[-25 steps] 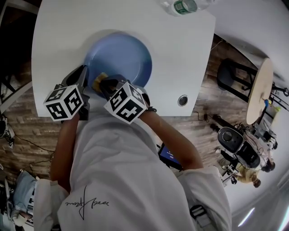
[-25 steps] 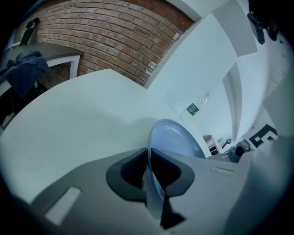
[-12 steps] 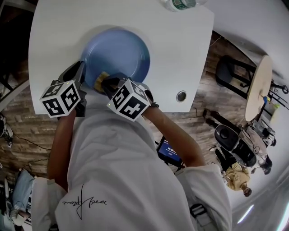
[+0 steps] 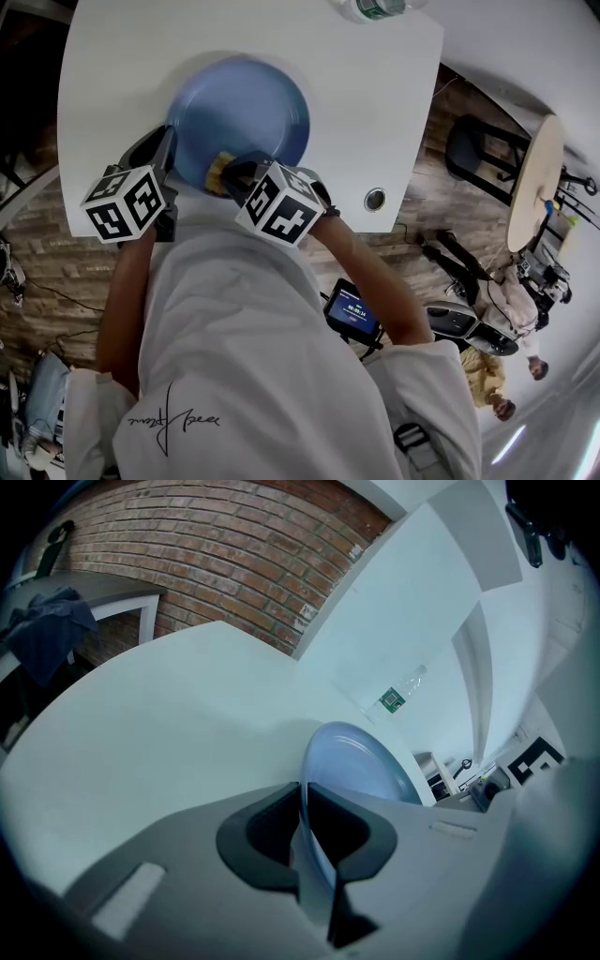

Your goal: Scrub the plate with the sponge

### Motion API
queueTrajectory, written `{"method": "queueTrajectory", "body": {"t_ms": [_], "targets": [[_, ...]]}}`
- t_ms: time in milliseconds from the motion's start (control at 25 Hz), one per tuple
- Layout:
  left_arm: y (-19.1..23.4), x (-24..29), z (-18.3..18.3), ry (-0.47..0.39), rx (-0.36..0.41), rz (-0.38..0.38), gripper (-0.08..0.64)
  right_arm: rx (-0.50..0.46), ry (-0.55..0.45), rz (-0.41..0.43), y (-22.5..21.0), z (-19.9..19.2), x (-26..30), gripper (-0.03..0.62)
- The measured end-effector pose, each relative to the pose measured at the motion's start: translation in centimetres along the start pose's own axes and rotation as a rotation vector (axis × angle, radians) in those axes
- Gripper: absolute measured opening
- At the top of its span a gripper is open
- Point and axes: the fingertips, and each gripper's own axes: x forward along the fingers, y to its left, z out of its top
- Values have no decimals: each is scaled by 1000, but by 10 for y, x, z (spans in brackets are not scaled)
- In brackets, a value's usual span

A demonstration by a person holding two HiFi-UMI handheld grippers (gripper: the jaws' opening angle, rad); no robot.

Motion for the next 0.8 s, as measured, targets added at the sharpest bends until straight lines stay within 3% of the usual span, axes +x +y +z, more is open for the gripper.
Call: {"method": "queueTrajectory", "body": {"t_ms": [800], "targets": [[1, -1, -2, 6, 8, 7, 41, -69, 106, 1, -9, -25, -15, 18]]}}
